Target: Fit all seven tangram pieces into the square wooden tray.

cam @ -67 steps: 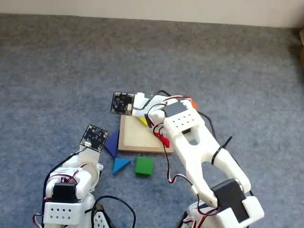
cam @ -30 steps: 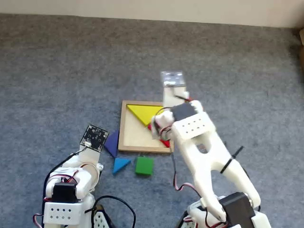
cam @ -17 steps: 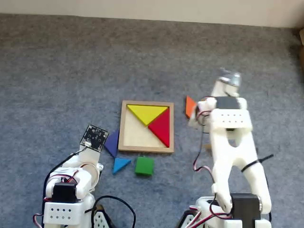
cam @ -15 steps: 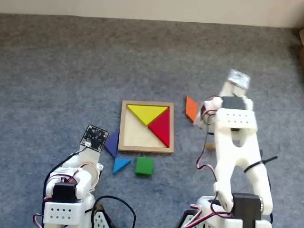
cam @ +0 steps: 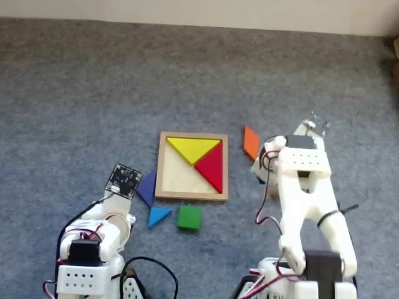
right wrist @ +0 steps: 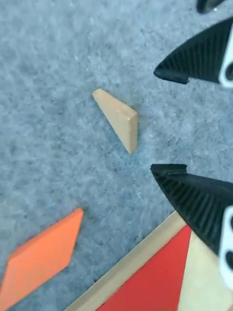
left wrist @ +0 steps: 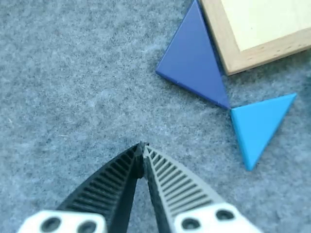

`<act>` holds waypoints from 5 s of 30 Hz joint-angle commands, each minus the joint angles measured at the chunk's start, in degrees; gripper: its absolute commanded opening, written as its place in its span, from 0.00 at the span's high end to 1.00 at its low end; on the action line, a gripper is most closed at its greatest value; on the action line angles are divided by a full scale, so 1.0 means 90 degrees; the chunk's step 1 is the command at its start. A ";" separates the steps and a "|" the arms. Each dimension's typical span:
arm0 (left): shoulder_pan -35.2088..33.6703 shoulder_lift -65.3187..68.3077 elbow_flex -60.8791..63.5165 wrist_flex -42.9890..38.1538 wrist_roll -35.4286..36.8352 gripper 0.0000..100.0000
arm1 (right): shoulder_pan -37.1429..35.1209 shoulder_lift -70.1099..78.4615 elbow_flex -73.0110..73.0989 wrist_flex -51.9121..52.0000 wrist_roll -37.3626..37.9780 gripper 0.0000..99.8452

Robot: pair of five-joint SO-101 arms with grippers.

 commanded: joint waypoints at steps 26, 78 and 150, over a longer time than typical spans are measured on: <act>-0.0054 -0.0317 0.0122 0.0029 -0.0078 0.99 | 0.0415 0.0943 -0.0444 -0.0855 -0.0567 0.74; -0.0054 -0.0317 0.0122 0.0029 -0.0078 0.99 | 0.0425 0.0952 -0.0493 -0.1324 -0.0557 0.76; -0.0054 -0.0317 0.0122 0.0029 -0.0078 0.99 | 0.1079 0.1792 -0.1705 0.0083 1.0510 0.70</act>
